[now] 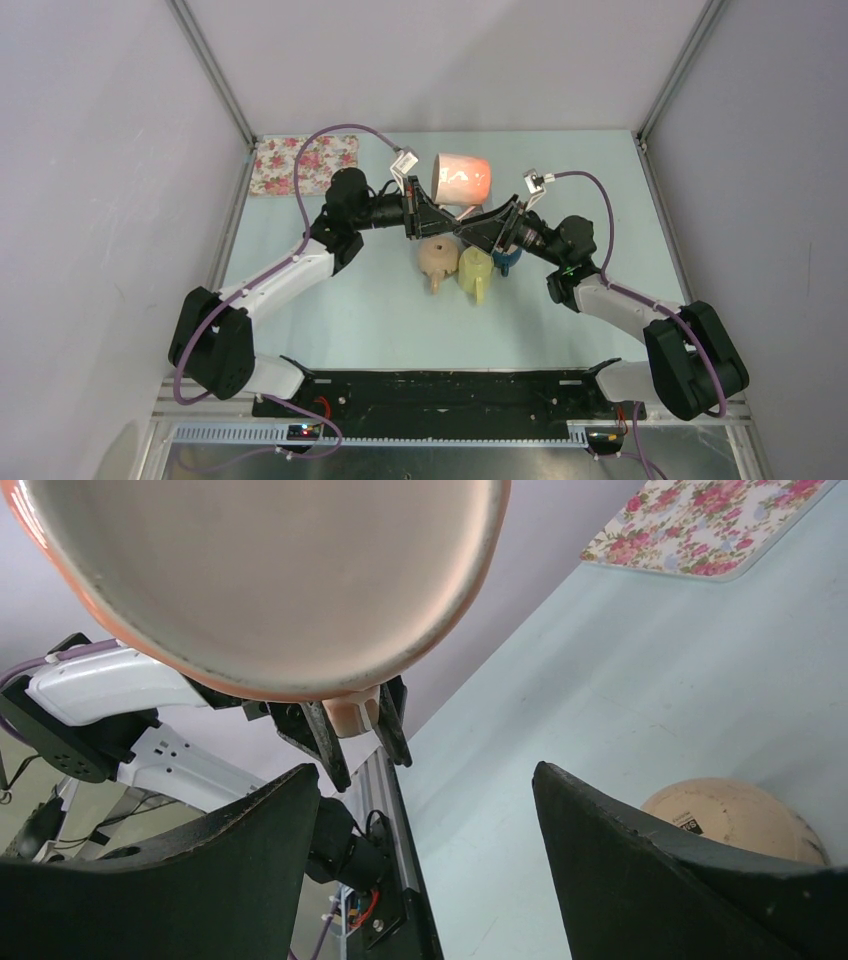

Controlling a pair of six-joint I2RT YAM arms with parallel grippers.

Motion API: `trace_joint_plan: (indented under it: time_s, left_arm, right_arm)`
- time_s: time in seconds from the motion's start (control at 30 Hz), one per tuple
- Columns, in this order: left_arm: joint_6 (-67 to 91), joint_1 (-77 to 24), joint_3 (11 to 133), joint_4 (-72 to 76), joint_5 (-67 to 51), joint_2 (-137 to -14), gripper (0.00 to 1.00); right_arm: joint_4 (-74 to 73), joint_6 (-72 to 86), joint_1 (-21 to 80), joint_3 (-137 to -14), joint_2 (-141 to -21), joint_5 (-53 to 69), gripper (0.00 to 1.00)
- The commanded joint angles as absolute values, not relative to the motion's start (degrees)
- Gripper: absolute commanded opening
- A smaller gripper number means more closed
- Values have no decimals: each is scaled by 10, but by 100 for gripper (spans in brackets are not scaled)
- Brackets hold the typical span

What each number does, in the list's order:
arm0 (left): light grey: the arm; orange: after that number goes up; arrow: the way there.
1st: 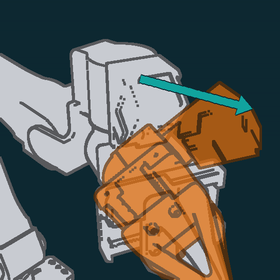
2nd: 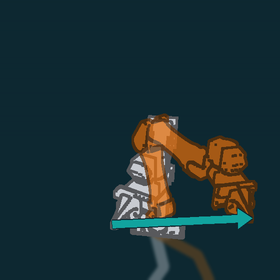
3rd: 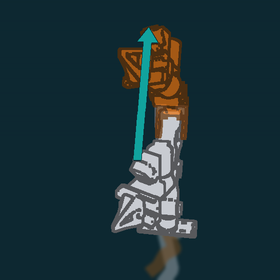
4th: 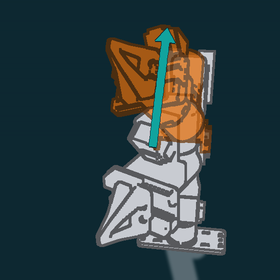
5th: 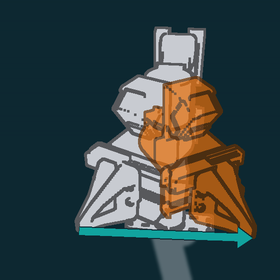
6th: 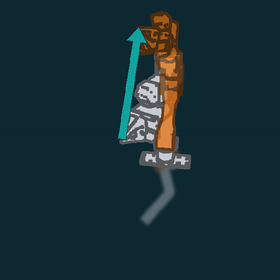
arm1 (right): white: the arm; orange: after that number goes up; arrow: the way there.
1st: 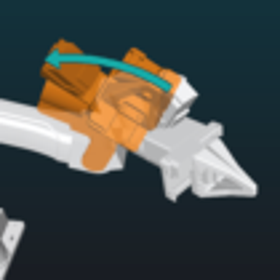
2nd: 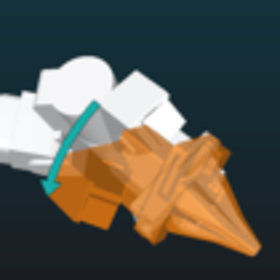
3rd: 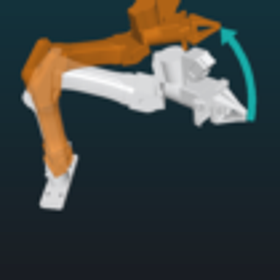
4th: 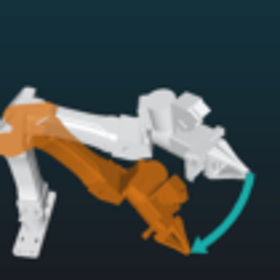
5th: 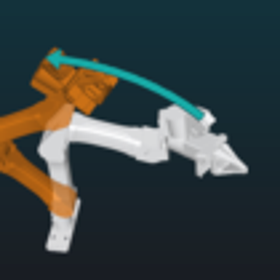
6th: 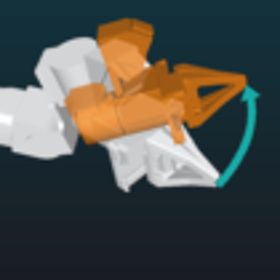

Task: Turn the mug right side up
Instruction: Turn over the cup at the center of the board.

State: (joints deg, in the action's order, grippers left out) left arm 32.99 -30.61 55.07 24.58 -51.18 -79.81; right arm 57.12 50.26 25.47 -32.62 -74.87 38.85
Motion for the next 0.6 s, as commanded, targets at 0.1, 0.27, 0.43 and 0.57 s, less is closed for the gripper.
trace_joint_plan:
  time_s: [0.1, 0.27, 0.43, 0.57]
  left_arm:
    - [312, -306, 564, 311, -506, -781, 0]
    - [312, -306, 564, 311, -506, -780, 0]
    - [312, -305, 563, 311, -505, -780, 0]
    - [312, -305, 564, 311, -505, -780, 0]
  right_arm:
    - [579, 489, 252, -327, -732, 380, 83]
    - [579, 487, 252, -327, -732, 380, 83]
    - [579, 486, 252, -327, -732, 380, 83]
    - [577, 484, 251, -327, -732, 380, 83]
